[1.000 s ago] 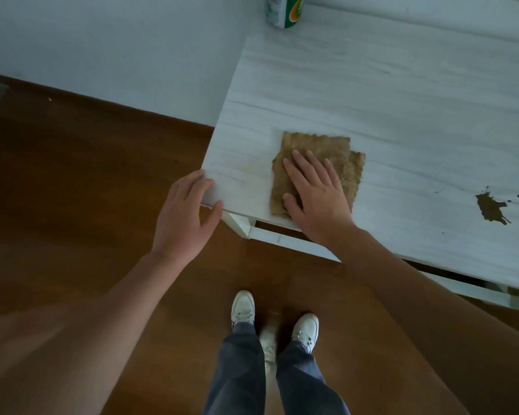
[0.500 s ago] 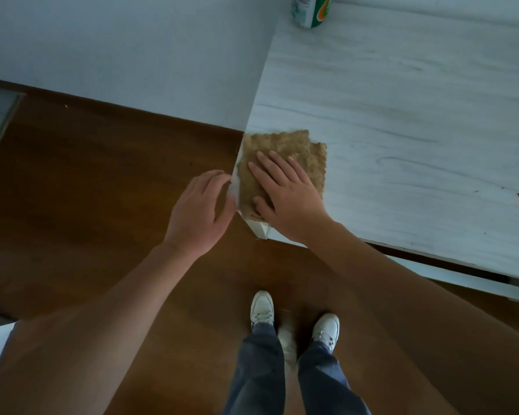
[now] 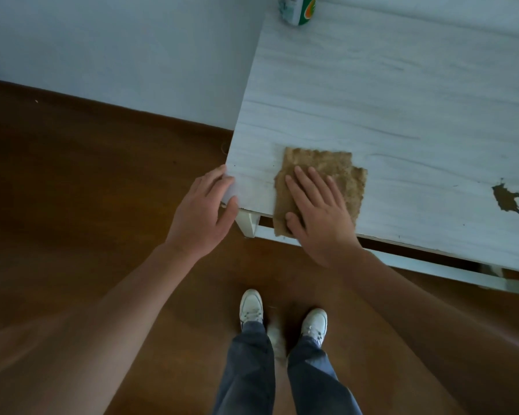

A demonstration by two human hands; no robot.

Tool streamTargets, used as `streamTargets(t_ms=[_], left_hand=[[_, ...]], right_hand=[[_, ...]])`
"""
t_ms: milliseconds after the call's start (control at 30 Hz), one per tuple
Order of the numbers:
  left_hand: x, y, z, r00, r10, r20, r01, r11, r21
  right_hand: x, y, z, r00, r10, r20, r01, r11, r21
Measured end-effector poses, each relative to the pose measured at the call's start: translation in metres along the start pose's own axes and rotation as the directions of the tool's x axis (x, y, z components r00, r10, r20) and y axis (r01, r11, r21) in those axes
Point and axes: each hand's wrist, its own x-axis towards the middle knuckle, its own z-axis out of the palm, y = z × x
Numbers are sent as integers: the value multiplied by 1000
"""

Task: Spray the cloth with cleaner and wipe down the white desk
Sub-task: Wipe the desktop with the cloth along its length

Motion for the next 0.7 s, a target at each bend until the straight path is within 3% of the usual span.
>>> streamTargets(t_ms=[233, 333, 500, 700], left_hand=[[1, -2, -1, 1000, 25, -13, -24, 999, 31], [0, -2, 1, 997, 65, -41, -62, 995, 73], [1, 9, 6, 996, 65, -61, -53, 981, 186], [17, 27, 14, 990, 111, -82, -93, 976, 198]], right_hand=[[44, -68, 14, 997, -62, -50, 62, 998, 3], [35, -47, 15, 994, -82, -69, 83, 996, 18], [17, -4, 8, 997, 14, -73, -13, 1000, 17], [-2, 45, -3, 995, 73, -74, -71, 997, 25]])
